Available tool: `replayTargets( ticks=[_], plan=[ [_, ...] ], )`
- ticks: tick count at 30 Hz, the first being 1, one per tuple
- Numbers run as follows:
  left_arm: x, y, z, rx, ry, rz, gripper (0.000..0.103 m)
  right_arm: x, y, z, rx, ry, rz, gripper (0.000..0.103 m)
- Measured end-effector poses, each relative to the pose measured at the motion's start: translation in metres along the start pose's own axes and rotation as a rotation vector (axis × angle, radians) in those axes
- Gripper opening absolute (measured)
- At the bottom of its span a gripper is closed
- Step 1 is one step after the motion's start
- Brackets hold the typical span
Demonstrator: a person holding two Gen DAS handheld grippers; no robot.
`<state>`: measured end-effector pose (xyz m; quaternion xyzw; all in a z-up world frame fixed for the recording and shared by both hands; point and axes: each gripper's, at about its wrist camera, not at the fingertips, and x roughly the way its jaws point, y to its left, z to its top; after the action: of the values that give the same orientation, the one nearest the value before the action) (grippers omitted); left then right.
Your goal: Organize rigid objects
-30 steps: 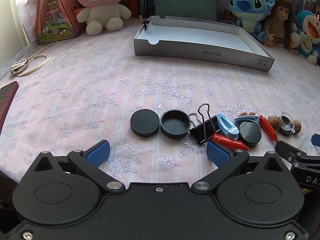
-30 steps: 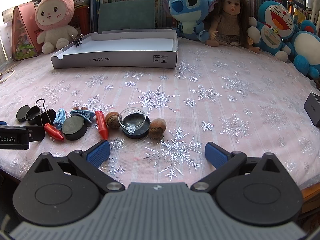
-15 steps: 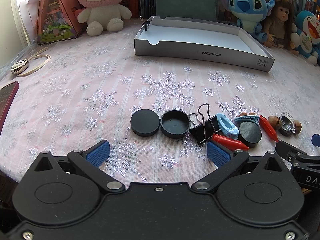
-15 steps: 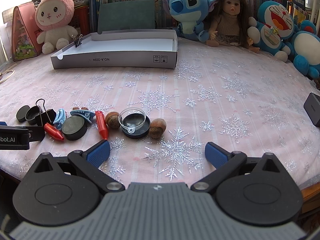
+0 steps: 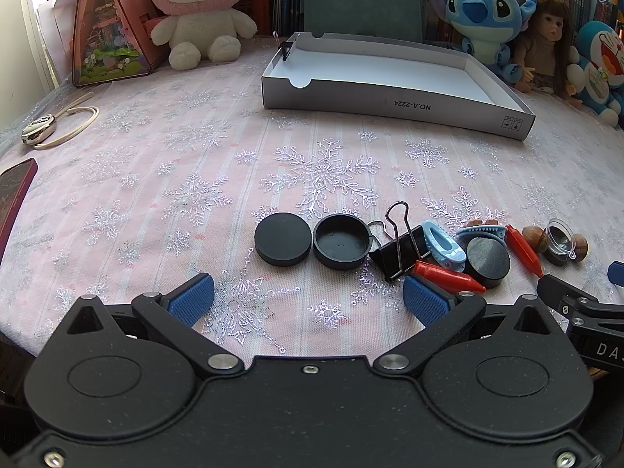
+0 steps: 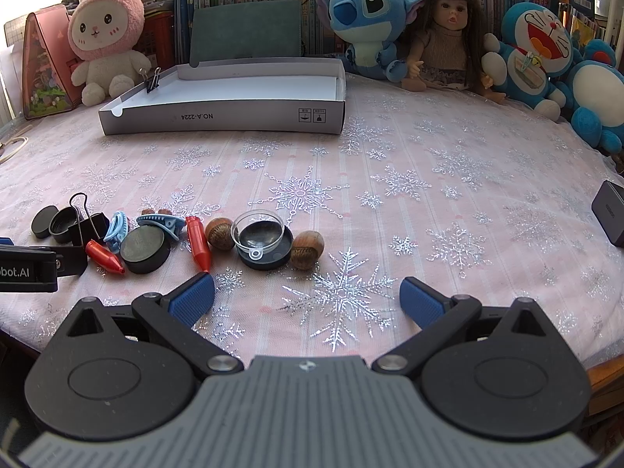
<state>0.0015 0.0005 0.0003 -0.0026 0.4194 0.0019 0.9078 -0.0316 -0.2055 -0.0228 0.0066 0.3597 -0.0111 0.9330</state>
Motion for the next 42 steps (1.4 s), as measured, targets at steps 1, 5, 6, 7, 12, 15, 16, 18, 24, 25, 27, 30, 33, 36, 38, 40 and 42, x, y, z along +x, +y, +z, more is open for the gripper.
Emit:
replayTargets(
  ticks=[1,5,6,7,12,15,16,18,24,25,27,30,33,36,38,40,42],
  plan=[
    [0.0,0.0,0.0,0.0,0.0,0.0,0.103,0.0,0.0,0.0,0.0,0.0,0.0,0.103],
    [0.0,0.0,0.0,0.0,0.0,0.0,0.103,0.0,0.0,0.0,0.0,-0.001,0.0,0.103],
    [0.0,0.0,0.0,0.0,-0.001,0.0,0.103,0.0,0.0,0.0,0.0,-0.001,-0.001,0.103],
    [0.0,0.0,0.0,0.0,-0.001,0.0,0.103,0.0,0.0,0.0,0.0,-0.001,0.0,0.103],
    [-0.002,0.0,-0.003,0.001,-0.004,0.0,0.103,0.0,0.0,0.0,0.0,-0.002,0.0,0.103],
    [-0.002,0.0,-0.003,0.0,-0.003,0.0,0.103,-0.001,0.0,-0.001,-0.001,-0.003,0.0,0.103],
    [-0.002,0.0,-0.003,0.0,-0.004,0.0,0.103,-0.001,0.0,-0.001,0.0,-0.003,0.0,0.103],
    [-0.002,0.0,-0.003,-0.002,-0.01,0.0,0.103,0.0,0.001,-0.002,0.0,-0.006,0.001,0.103],
    [-0.006,0.002,-0.007,0.018,-0.04,-0.016,0.103,-0.003,-0.002,-0.005,0.002,-0.035,0.005,0.103],
    [-0.006,0.003,-0.007,0.02,-0.042,-0.019,0.103,-0.002,-0.001,-0.006,0.003,-0.038,0.007,0.103],
    [-0.006,0.003,-0.007,0.024,-0.05,-0.022,0.103,-0.004,-0.002,-0.009,0.003,-0.05,0.01,0.103],
    [-0.005,0.004,-0.01,0.025,-0.074,-0.023,0.103,-0.004,-0.002,-0.014,0.005,-0.081,0.011,0.103],
    [-0.005,0.006,-0.014,0.028,-0.101,-0.027,0.103,-0.004,-0.002,-0.016,0.009,-0.104,0.009,0.103],
    [-0.005,0.008,-0.018,0.034,-0.128,-0.032,0.103,-0.004,-0.002,-0.021,0.01,-0.138,0.009,0.103],
    [-0.005,0.008,-0.019,0.038,-0.134,-0.036,0.103,-0.005,-0.002,-0.023,0.01,-0.16,0.011,0.103],
    [-0.006,0.01,-0.018,0.049,-0.127,-0.048,0.103,-0.006,-0.002,-0.026,0.007,-0.178,0.017,0.103],
    [-0.008,0.014,-0.016,0.053,-0.115,-0.065,0.102,-0.006,-0.004,-0.025,0.001,-0.177,0.025,0.103]
  ],
)
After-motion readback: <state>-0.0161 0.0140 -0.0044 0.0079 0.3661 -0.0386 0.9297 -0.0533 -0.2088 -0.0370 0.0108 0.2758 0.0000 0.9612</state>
